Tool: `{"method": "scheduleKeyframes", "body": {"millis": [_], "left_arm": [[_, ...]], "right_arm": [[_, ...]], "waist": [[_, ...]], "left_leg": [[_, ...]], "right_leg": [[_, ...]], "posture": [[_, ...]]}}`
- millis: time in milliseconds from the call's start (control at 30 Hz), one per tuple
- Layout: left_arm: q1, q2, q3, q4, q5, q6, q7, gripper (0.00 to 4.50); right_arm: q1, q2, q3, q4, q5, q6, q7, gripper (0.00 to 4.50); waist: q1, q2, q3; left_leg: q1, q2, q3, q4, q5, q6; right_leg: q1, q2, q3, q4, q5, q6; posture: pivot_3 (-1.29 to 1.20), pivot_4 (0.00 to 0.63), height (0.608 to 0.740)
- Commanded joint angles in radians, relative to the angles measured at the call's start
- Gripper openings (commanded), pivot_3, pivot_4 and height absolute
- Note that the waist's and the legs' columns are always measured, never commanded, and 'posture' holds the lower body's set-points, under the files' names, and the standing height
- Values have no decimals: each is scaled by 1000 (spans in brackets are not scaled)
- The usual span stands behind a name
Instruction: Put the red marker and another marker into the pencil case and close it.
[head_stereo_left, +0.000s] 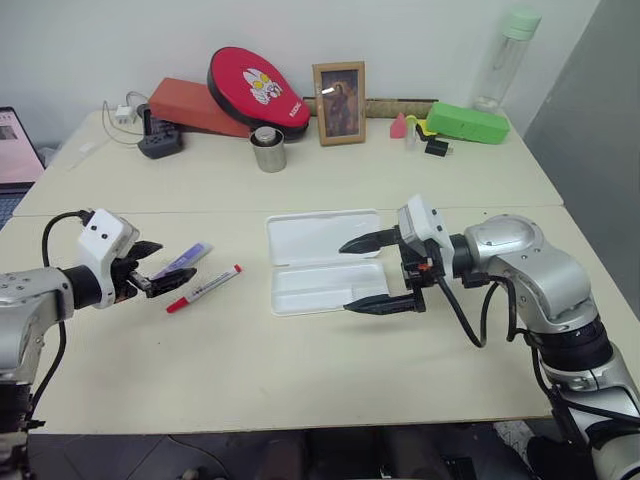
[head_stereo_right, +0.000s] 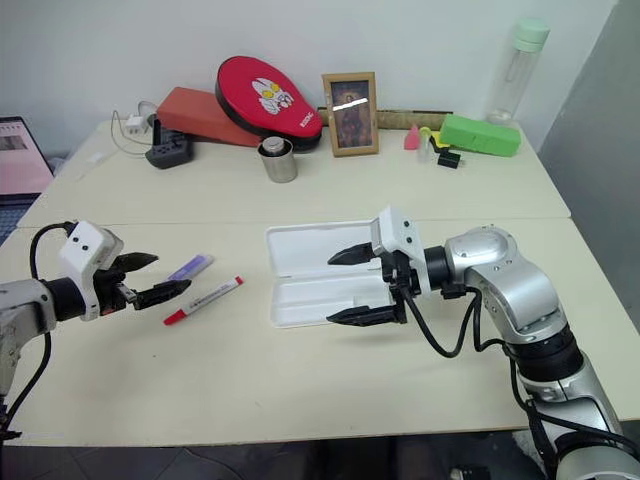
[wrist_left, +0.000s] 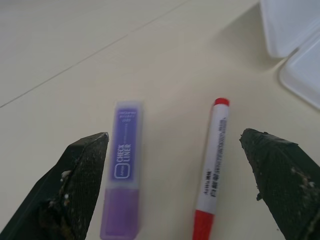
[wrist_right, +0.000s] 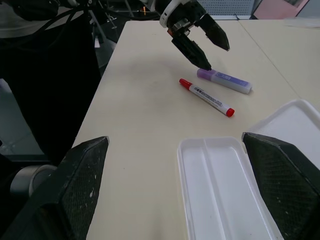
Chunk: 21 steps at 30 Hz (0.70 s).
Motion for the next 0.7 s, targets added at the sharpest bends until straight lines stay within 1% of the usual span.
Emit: {"method": "scheduleKeyframes", "body": {"millis": [33, 100, 233, 367, 500, 700], "left_arm": [[-133, -14, -49, 200, 83, -64, -18, 4500], [-193, -34, -87, 299, 125, -94, -26, 4500], [-282, -73, -122, 439, 170, -123, -45, 4500], [-294, -93, -166, 515, 207, -124, -104, 4500], [-303, -97, -171, 546, 226, -109, -120, 4500], [-299, -95, -161, 561, 245, -98, -114, 3430]], "right_arm": [[20, -8, -31, -58, 23, 5, -53, 4486], [29, -11, -38, -74, 32, 13, -73, 4486], [41, -21, -48, -101, 50, 31, -104, 4486], [44, -29, -53, -116, 64, 39, -128, 4486], [46, -38, -52, -125, 77, 43, -140, 4486], [41, -51, -50, -114, 88, 36, -146, 4500]], "waist": [[0, 0, 0], [0, 0, 0], [-2, -1, 0], [-4, -1, 0], [-4, -1, 0], [-4, -1, 0]], "left_leg": [[0, 0, 0, 0, 0, 0], [0, 0, 0, 0, 0, 0], [-1, -1, 0, 1, 0, 0], [-1, 0, 0, 1, 0, 0], [0, 0, 0, 1, 0, 0], [0, 0, 0, 1, 0, 0]], "right_leg": [[0, 0, 0, 0, 0, 0], [0, 0, 0, 1, 0, 0], [0, 0, 0, 1, 0, 0], [0, 0, 0, 1, 0, 0], [0, 0, 0, 1, 0, 0], [0, 0, 0, 1, 0, 0]], "posture": [[0, 150, 740], [0, 150, 740], [0, 150, 740], [0, 150, 740], [0, 150, 740], [0, 150, 740]]}}
